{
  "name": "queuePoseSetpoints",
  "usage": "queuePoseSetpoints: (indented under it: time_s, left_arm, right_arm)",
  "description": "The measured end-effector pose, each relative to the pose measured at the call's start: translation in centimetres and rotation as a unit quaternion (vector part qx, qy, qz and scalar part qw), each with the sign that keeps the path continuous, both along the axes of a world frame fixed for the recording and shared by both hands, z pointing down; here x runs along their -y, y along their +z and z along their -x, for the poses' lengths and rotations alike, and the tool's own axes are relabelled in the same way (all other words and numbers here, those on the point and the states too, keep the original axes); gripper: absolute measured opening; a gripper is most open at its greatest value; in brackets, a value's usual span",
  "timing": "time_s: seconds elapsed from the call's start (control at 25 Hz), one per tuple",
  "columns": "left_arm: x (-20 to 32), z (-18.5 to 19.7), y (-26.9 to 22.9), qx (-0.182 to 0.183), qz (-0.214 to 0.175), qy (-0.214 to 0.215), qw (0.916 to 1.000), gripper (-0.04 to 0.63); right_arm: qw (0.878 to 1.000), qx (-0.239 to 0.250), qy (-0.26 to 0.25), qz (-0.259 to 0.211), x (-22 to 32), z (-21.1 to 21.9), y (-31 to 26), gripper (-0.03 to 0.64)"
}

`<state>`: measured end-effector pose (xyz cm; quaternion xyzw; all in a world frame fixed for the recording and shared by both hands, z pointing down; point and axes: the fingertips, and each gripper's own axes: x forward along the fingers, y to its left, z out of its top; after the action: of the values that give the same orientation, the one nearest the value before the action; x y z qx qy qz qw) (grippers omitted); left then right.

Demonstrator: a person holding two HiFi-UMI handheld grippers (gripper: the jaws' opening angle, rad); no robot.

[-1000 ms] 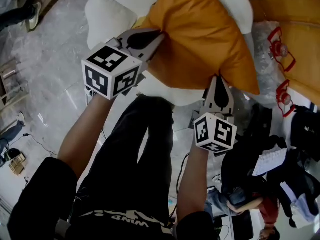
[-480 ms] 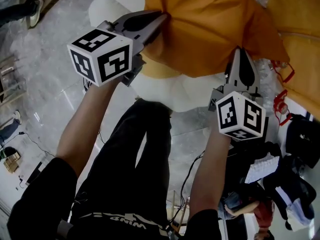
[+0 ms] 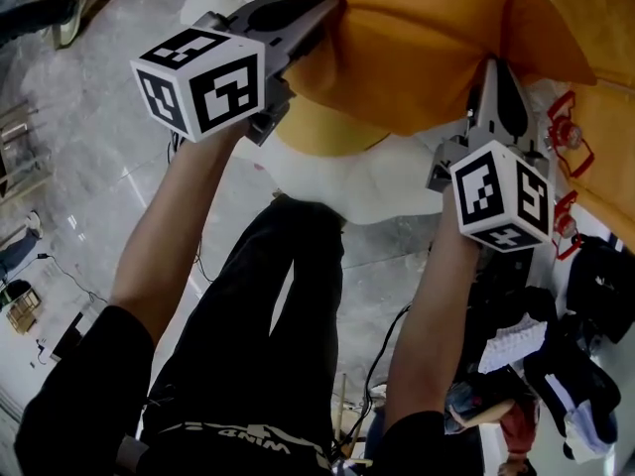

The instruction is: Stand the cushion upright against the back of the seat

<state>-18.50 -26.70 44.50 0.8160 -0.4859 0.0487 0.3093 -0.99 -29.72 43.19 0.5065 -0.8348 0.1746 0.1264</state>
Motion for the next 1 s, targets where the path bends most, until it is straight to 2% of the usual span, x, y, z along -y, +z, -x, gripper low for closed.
queuePoseSetpoints:
  time_s: [0.24,0.44,0.76,1.0]
  left_arm:
    - [0.5,1.8,2.2,0.007,0.002,-0.007,0.9999,0.009]
    - [1.2,3.1,3.4,0.035,-0.007,0.0,0.9994,0.009]
    - [0.9,3.2,6.5,0.041,0.019,0.019,0.9988,0.009]
    - [0.9,2.9,7.7,0.04,0.029,0.018,0.9986,0.011]
  right_arm:
    - [1.0,-0.007,-0.017,-0.008,1.2,2.2,0.9,0.026]
    - [1.0,0.001,-0.018,-0.009,1.1,3.4,1.8,0.026]
    - [1.0,-0.017,-0.014,0.012,-0.4,3.3,4.8,0.026]
    - [0.999,-0.025,-0.013,0.023,-0.6,3.0,5.8,0.026]
